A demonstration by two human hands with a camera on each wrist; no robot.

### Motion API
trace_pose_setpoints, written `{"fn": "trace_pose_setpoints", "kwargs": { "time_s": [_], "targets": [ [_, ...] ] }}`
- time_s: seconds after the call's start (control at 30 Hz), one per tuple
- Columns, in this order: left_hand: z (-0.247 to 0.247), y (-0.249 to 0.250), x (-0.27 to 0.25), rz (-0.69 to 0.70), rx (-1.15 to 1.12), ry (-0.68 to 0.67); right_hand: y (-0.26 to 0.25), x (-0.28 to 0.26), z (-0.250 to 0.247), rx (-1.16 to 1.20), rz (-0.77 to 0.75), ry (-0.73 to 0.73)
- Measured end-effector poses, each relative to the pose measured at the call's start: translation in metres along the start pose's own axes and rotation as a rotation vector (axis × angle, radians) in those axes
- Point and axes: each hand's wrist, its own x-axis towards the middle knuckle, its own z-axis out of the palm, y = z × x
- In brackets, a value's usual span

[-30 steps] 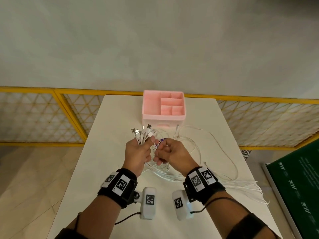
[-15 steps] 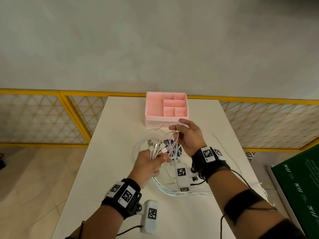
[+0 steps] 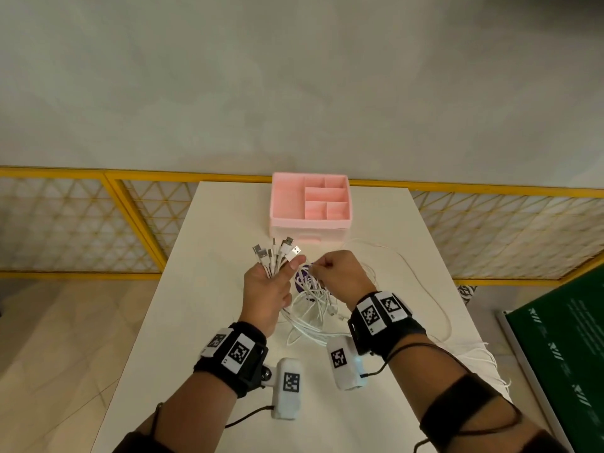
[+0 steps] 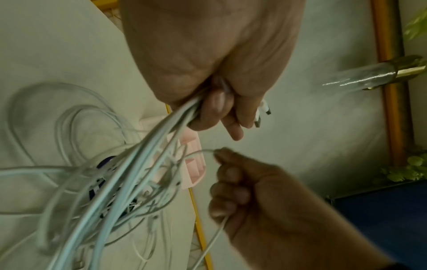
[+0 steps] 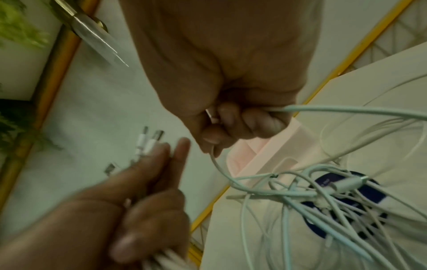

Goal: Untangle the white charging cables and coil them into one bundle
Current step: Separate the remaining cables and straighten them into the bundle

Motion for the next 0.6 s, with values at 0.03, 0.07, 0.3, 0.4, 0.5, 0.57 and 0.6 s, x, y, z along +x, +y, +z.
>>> {"fn": "trace_pose_setpoints", "kwargs": {
  "time_s": [0.03, 0.07, 0.3, 0.4, 0.5, 0.57, 0.6],
  "targets": [
    [0.0, -0.004, 0.001, -0.012, 0.028, 0.016, -0.005, -0.002, -0.001, 0.042, -0.022, -0.01],
    [0.0, -0.007, 0.0, -0.01, 0.051, 0.02, -0.01, -0.004, -0.002, 0.092, -0.04, -0.022],
    [0.005, -0.024, -0.008, -0.013, 0.171, 0.017, -0.058, -0.023, -0.016, 0.53, -0.189, -0.153],
    [-0.001, -0.029, -0.006, 0.042, 0.198, 0.067, -0.08, -0.025, -0.031, 0.686, -0.28, -0.084],
    [-0.009, -0.025, 0.004, 0.122, 0.333, 0.095, -0.093, -0.028, -0.046, 0.848, -0.339, -0.059],
    [-0.011, -0.02, 0.007, 0.159, 0.411, 0.077, -0.1, -0.031, -0.051, 0.91, -0.416, -0.074],
    [-0.012, -0.019, 0.01, 0.171, 0.43, 0.07, -0.102, -0.032, -0.054, 0.93, -0.453, -0.065]
  ]
}}
